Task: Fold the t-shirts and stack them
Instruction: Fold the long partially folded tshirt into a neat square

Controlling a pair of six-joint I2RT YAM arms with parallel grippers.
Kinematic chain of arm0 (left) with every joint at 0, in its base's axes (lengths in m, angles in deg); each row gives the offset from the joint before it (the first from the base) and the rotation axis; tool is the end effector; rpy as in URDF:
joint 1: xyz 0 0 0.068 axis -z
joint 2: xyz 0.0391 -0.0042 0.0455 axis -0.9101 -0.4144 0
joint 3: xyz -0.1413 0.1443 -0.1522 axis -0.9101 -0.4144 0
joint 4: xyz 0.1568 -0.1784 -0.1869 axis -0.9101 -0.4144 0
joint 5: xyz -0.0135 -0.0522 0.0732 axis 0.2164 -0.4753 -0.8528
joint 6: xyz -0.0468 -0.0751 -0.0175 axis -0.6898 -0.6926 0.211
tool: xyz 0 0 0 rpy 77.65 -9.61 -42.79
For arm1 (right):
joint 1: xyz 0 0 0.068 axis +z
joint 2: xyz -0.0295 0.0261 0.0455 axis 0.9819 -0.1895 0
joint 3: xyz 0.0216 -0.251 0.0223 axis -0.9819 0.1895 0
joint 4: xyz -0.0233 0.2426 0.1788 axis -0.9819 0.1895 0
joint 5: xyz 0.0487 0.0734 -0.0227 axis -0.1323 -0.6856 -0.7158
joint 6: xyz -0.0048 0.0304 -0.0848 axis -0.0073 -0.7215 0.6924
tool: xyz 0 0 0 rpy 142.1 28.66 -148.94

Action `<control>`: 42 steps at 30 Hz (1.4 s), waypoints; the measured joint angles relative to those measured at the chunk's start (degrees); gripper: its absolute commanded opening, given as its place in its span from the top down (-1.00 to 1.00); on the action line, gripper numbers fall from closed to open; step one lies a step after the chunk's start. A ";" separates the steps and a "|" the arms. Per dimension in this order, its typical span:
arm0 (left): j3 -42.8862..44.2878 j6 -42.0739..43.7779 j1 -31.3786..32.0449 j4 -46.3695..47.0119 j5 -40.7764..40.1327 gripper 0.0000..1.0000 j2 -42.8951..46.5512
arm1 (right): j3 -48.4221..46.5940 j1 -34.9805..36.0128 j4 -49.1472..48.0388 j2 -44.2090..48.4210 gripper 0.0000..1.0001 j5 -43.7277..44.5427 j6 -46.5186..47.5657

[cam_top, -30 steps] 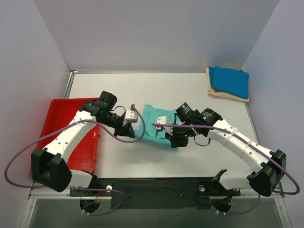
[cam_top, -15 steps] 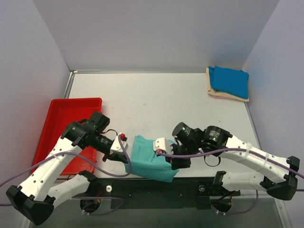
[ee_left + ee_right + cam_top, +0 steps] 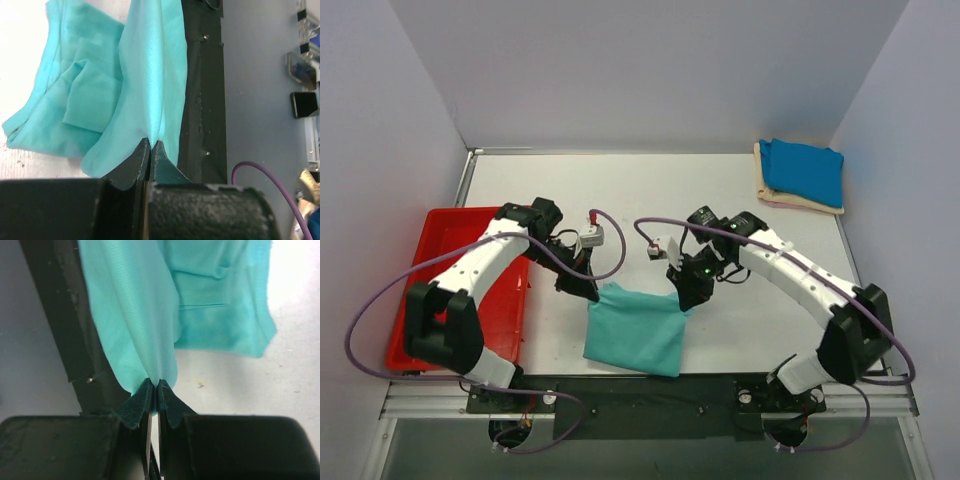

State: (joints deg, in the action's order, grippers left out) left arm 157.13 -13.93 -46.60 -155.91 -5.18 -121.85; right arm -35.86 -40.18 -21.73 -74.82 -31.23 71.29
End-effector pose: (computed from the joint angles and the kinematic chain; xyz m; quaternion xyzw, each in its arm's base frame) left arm 0.2479 -0.1595 0.2207 0.5309 0.6787 -0.4782 0.1701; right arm 0.2311 0.2513 0.2249 -0.5855 0.7073 0.3377 0.2070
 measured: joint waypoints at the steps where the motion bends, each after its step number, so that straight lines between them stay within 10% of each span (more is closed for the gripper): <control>1: 0.55 -0.28 -0.87 0.20 0.26 1.00 -2.67 | -0.87 -2.27 -0.46 -3.30 1.00 -1.11 1.38; 13: 10.12 -8.48 -4.76 8.48 1.18 1.00 -24.94 | -10.71 -13.27 -1.16 -24.28 1.00 -5.70 7.67; 17: 11.80 -11.65 -5.11 11.02 0.81 0.69 -29.14 | -13.68 -13.97 -1.27 -29.44 0.91 -5.18 7.61; 21: 11.47 -16.46 -5.90 15.67 -1.68 -0.06 -30.53 | -15.96 -14.14 -2.25 -32.46 -0.32 -3.26 6.05; 22: 11.26 -17.62 -6.05 17.40 -2.51 -0.13 -30.49 | -16.52 -14.16 -2.69 -33.00 -0.99 -2.12 5.55; 23: 11.02 -19.06 -6.23 19.02 -3.34 -0.19 -30.38 | -17.09 -14.32 -3.26 -33.44 -1.00 -0.96 4.76; 29: 7.91 -24.92 -6.45 28.41 -10.34 -0.32 -27.61 | -17.79 -16.02 -9.77 -32.37 -1.00 5.42 -0.13; 34: 3.89 -28.74 -7.34 36.48 -15.85 -0.35 -16.48 | -5.05 -14.71 -23.74 -14.34 -1.00 13.35 -4.98; 38: -2.91 -30.45 -5.62 42.03 -18.43 0.87 -2.10 | 1.66 -9.77 -32.89 5.38 -1.00 17.40 -9.94; 40: -5.33 -30.51 -2.47 43.52 -18.95 1.00 2.38 | 5.73 -9.16 -40.19 12.66 -0.26 14.75 -14.47; 41: -5.90 -30.42 -0.70 43.60 -18.73 1.00 2.97 | 9.20 -10.12 -44.87 15.47 0.66 12.09 -17.97; 42: -6.16 -30.38 0.90 43.63 -18.34 1.00 2.40 | 12.48 -11.52 -48.70 17.94 1.00 9.40 -21.68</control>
State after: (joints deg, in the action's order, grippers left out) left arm 150.97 -44.31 -45.71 -112.28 -23.52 -119.45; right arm -23.38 -51.70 -70.43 -56.87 -21.84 49.60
